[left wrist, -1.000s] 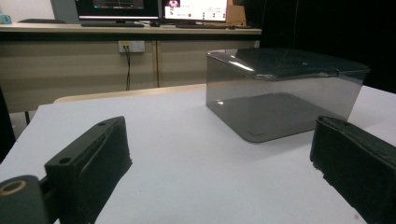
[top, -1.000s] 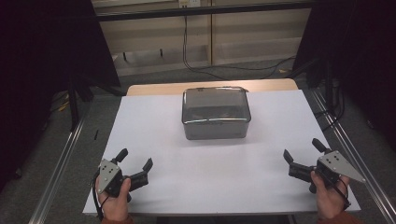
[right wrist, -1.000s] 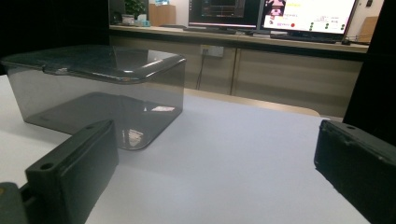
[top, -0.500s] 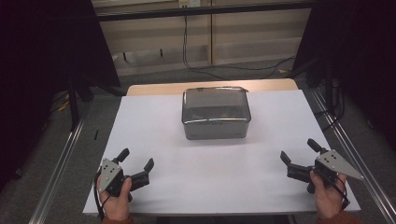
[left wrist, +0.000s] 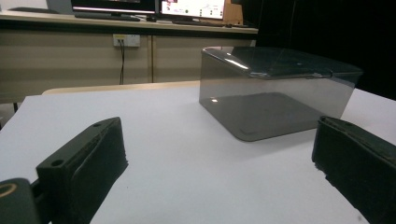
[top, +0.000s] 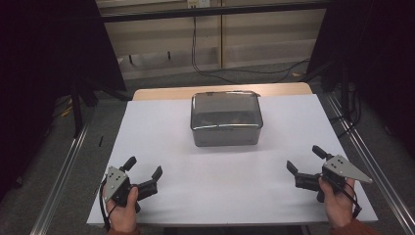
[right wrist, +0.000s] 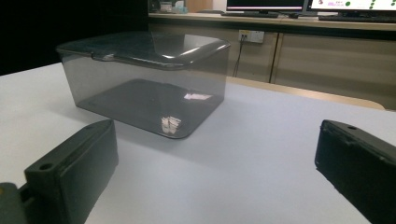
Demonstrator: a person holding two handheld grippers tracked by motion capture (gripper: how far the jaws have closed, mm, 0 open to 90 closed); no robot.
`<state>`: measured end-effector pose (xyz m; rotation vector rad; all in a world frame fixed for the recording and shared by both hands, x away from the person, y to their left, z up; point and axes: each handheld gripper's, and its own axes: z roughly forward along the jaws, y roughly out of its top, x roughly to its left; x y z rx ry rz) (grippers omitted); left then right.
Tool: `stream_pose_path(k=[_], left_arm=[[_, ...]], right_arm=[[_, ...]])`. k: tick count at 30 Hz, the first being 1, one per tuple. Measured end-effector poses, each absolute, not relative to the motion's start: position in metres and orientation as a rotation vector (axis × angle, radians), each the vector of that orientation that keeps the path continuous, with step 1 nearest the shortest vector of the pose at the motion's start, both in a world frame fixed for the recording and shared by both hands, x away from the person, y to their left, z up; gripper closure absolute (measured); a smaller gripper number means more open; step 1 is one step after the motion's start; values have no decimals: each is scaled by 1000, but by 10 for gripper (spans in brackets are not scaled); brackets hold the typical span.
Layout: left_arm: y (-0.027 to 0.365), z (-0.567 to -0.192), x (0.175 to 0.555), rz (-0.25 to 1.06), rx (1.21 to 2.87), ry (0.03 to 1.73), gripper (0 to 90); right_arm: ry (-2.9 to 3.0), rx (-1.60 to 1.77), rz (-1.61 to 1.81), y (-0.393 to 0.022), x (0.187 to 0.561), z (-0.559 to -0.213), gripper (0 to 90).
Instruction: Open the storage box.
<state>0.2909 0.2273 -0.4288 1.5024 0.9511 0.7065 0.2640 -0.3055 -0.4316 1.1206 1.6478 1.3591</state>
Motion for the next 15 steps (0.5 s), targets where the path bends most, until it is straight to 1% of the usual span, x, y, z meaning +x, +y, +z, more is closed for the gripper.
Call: stream_pose_path(k=[15], left_arm=[[223,-427,289,699,1518,915,28]], right_arm=[[1705,1068,1384,-276,274,-429,0]])
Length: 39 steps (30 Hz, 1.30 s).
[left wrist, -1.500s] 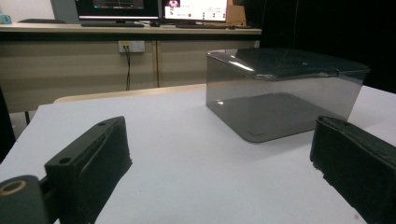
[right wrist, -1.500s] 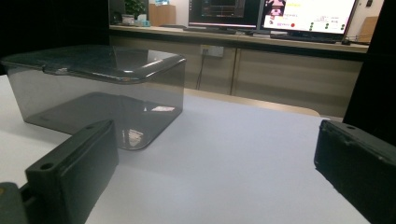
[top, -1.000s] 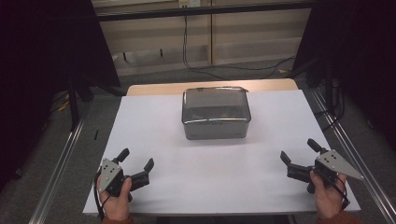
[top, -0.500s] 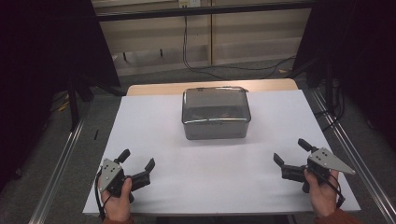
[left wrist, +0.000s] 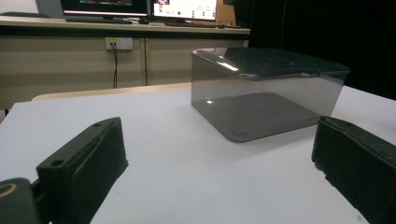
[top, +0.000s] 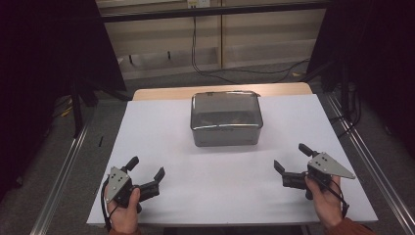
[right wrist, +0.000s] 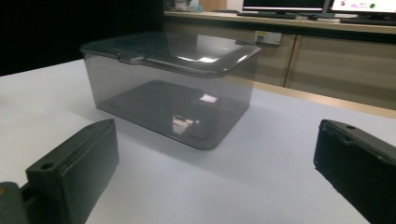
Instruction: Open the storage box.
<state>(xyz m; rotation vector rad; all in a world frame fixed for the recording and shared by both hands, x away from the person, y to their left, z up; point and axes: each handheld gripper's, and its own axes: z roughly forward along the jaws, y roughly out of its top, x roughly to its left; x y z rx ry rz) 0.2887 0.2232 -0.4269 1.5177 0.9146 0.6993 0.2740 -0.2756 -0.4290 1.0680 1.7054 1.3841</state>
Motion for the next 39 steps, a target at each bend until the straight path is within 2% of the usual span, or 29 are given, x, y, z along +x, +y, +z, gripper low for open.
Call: stream_pose_path(k=[16,19,39], left_arm=[[219,-426,286,692,1524,894,32],[219,-427,286,695,1526,897,32],[221,-429,289,678,1539,907,32]], right_arm=[[1746,991,1420,-241,292,-426,0],[1772,975,1435,-234,297,-425,28],[1808,915,1446,-197,327,-415,3]])
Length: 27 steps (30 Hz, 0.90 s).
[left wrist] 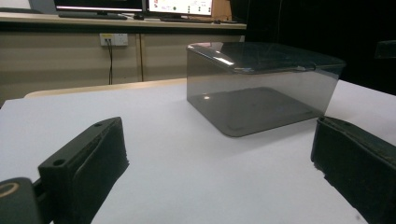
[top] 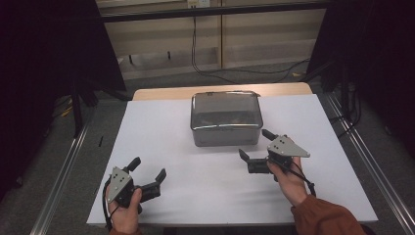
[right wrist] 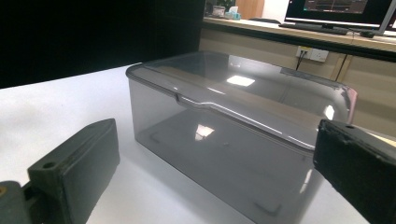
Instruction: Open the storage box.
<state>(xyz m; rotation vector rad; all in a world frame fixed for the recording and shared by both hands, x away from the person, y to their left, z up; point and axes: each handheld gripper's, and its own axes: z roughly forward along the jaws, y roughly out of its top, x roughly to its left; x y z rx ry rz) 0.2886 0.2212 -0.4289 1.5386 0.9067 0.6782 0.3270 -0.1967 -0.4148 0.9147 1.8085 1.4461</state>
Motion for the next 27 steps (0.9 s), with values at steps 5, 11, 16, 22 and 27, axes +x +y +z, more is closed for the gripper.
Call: stream_pose_path(k=[5,11,16,22,27], left_arm=[[222,-429,288,674,1541,911,32],[222,-430,289,675,1546,909,32],[222,-430,289,676,1549,908,33],[222,-429,288,674,1547,906,33],[222,-429,288,676,1548,903,33]], right_arm=[[1809,883,1443,-189,332,-413,4],[1816,869,1413,-180,339,-411,4],[1846,847,1364,-168,345,-412,4],[1867,759,1297,-154,350,-411,4],[1864,687,1230,-149,354,-410,18]])
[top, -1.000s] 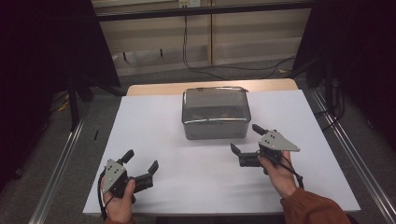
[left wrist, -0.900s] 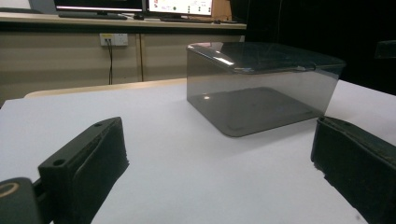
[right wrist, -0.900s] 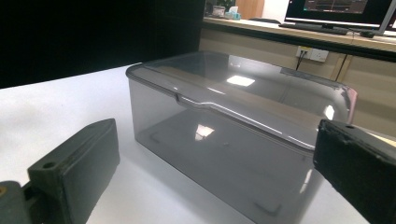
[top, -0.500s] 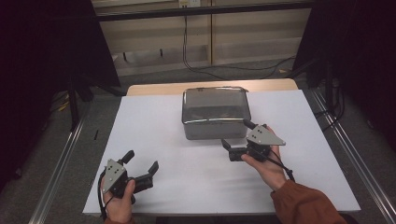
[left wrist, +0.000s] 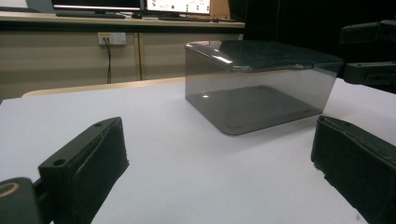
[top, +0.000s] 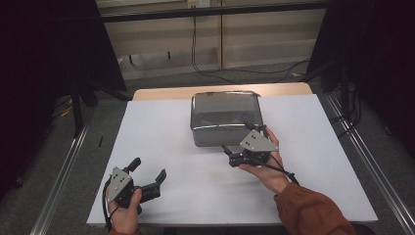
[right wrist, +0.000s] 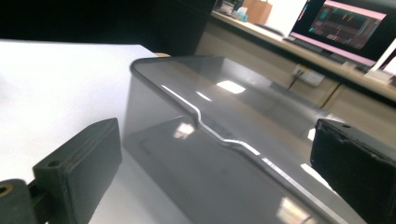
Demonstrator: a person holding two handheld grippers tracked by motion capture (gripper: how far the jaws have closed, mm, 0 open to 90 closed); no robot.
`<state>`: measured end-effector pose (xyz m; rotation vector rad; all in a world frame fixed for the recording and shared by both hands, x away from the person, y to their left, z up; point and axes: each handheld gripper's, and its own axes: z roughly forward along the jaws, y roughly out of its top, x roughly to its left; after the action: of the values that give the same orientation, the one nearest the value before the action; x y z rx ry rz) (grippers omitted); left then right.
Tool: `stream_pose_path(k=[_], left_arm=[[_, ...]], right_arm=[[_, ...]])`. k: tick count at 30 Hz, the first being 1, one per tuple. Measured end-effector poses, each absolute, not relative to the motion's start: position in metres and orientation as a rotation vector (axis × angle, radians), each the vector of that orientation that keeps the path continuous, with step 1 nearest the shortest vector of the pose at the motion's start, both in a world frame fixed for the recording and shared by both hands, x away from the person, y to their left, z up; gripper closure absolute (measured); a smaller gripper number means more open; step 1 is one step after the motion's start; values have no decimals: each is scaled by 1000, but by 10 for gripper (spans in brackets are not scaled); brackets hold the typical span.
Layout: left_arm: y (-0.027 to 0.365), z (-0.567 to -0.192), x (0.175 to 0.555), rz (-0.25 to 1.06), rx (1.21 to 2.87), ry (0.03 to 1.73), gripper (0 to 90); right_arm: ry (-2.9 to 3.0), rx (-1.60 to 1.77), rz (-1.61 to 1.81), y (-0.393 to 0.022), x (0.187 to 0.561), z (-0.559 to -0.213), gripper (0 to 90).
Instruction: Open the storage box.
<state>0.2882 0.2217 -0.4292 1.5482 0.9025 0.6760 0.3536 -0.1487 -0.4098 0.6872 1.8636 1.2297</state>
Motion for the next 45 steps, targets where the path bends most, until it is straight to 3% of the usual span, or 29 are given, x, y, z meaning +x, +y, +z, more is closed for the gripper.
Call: stream_pose_path(k=[16,28,45], left_arm=[[222,-429,288,677,1551,903,32],[221,-429,288,680,1559,894,32],[220,-429,289,676,1564,894,33]], right_arm=[[1808,288,794,-127,366,-411,112],[1786,75,544,-118,367,-423,237],[1784,-99,273,-113,364,-438,523]])
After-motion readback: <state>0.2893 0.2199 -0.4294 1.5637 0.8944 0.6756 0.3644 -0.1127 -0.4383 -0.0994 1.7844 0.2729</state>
